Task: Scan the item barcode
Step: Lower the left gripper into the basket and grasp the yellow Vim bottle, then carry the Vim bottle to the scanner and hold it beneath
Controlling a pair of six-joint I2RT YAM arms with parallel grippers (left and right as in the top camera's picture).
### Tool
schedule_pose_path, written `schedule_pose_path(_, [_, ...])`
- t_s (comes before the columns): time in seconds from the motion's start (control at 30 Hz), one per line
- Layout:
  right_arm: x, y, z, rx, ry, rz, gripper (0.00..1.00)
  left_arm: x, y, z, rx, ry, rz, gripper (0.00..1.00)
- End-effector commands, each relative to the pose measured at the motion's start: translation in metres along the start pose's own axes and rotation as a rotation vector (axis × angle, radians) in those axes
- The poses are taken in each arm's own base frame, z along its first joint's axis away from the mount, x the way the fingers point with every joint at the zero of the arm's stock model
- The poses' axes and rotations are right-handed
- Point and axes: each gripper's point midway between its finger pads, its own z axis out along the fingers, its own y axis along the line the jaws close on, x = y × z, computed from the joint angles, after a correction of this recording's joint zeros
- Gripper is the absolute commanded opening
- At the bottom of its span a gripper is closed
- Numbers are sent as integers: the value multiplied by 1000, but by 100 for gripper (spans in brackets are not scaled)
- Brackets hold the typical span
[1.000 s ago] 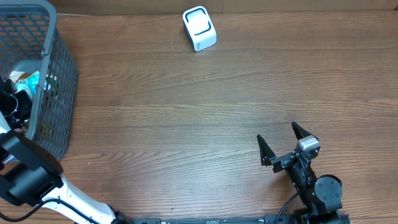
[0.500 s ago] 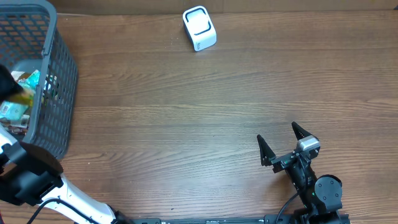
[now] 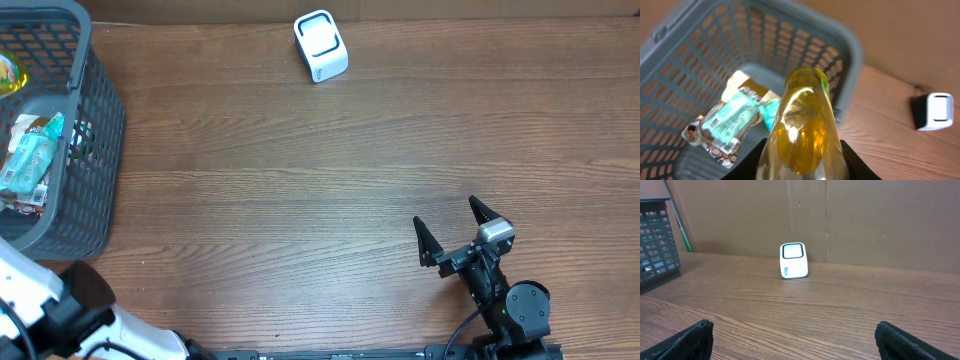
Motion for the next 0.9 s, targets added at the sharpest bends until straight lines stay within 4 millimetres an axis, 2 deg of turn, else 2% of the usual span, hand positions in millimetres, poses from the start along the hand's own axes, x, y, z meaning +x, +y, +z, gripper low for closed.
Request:
schedule_pose_path(0.0, [3,-1,0,5,1,3,100,-9,-36,-36,81,-91,26,13])
schedule_pose_path(0.23, [3,-1,0,5,2,3,100,2,-70,-37,145,-55,71,12])
schedule_pose_path(0.47, [3,-1,0,5,2,3,100,23,-120,-30,235,27,131,12])
schedule_pose_path(0.6, [3,-1,0,5,2,3,100,39,-149,-29,275,86,123,13])
schedule_pose_path(0.7, [3,-1,0,5,1,3,100,55,-163,-26,236,134,144,13])
schedule_pose_path(0.77, [3,-1,0,5,2,3,100,71,-180,-24,216,178,175,13])
schedule_pose_path(0.8, [3,-1,0,5,1,3,100,77,-186,-23,202,196,169,11])
schedule_pose_path(0.83, [3,-1,0,5,2,3,100,81,-191,-21,181,206,145,4])
schedule_pose_path(0.87, [3,-1,0,5,1,3,100,88,-199,-19,168,226,106,4])
